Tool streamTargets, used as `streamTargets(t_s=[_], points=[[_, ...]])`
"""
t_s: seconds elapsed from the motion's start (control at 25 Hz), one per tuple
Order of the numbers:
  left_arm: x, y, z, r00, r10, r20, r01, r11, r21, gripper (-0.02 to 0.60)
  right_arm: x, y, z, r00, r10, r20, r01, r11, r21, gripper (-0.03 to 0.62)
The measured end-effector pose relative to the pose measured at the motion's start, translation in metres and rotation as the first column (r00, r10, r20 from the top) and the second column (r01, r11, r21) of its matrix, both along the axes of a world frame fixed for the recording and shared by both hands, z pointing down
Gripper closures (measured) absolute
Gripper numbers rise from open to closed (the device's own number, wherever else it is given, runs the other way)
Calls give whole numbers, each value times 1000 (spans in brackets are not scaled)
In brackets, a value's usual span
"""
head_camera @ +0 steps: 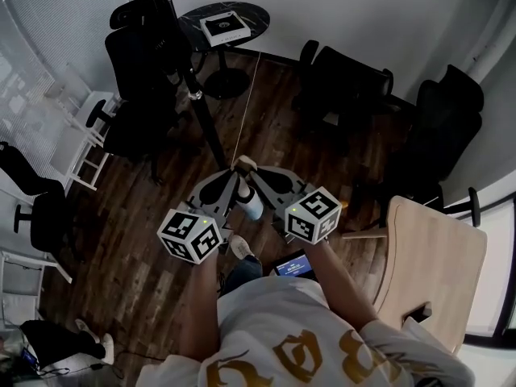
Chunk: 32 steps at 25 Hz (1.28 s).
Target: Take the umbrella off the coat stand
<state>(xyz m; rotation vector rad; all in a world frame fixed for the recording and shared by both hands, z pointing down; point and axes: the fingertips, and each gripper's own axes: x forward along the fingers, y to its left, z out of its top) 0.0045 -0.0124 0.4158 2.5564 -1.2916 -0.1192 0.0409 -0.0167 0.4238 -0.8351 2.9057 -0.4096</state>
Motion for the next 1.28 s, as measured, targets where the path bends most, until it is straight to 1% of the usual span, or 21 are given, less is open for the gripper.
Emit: streamTargets(t_s=[0.28,0.52,1.28], points=[[2,1,7,1000,-5,-19,5,1000,-15,558,1,6,7,1000,-10,-22,10,1000,-12,580],[4,0,0,999,-6,-35,6,1000,2,558,4,5,-1,1000,-9,-21,9,1000,5,580],[12,-2,3,999,31,-31,-31,999,-10,558,13,1,4,998,31,-55,-31,1000,5,580]])
